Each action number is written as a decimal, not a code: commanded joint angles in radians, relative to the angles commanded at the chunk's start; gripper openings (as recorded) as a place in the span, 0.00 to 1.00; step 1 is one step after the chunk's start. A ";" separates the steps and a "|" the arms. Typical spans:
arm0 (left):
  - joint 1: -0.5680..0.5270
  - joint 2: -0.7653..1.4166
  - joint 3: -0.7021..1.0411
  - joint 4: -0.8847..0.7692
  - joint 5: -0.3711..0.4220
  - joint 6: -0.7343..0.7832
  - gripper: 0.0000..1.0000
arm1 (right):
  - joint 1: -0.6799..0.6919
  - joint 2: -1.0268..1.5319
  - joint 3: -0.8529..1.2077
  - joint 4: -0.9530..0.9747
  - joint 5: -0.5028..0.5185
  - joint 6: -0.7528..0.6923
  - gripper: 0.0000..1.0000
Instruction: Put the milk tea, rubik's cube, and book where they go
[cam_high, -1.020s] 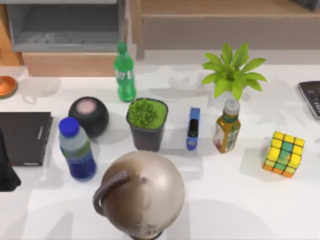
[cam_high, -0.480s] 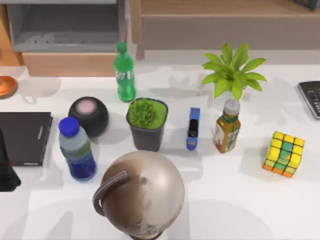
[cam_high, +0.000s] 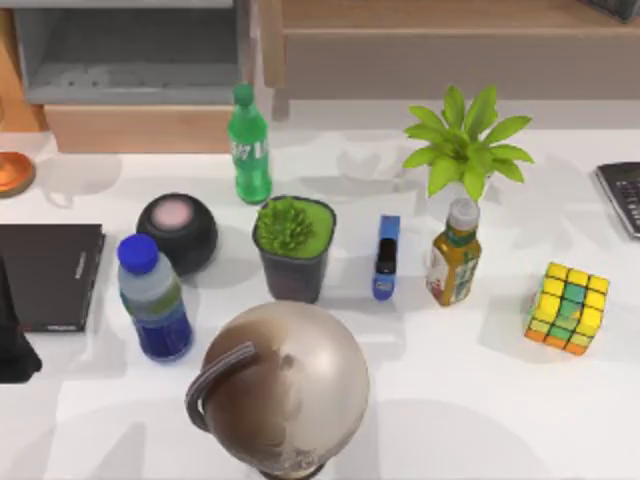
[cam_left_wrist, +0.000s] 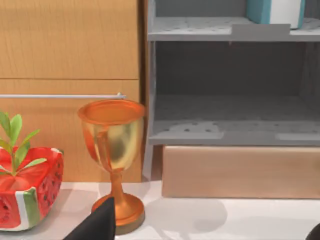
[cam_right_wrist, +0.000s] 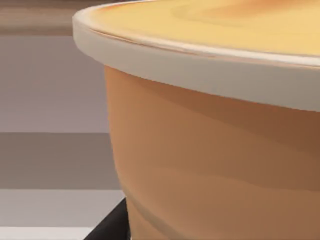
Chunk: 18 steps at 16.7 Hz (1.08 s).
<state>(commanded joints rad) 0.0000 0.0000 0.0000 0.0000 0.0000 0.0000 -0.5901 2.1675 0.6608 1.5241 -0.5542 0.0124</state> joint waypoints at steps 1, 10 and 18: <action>0.000 0.000 0.000 0.000 0.000 0.000 1.00 | 0.000 0.000 0.000 0.000 0.000 0.000 0.53; 0.000 0.000 0.000 0.000 0.000 0.000 1.00 | 0.000 0.000 0.000 0.000 0.000 0.000 1.00; 0.000 0.000 0.000 0.000 0.000 0.000 1.00 | -0.008 -0.005 -0.017 0.012 -0.009 0.000 1.00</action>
<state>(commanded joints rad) 0.0000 0.0000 0.0000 0.0000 0.0000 0.0000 -0.5980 2.1623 0.6438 1.5356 -0.5628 0.0128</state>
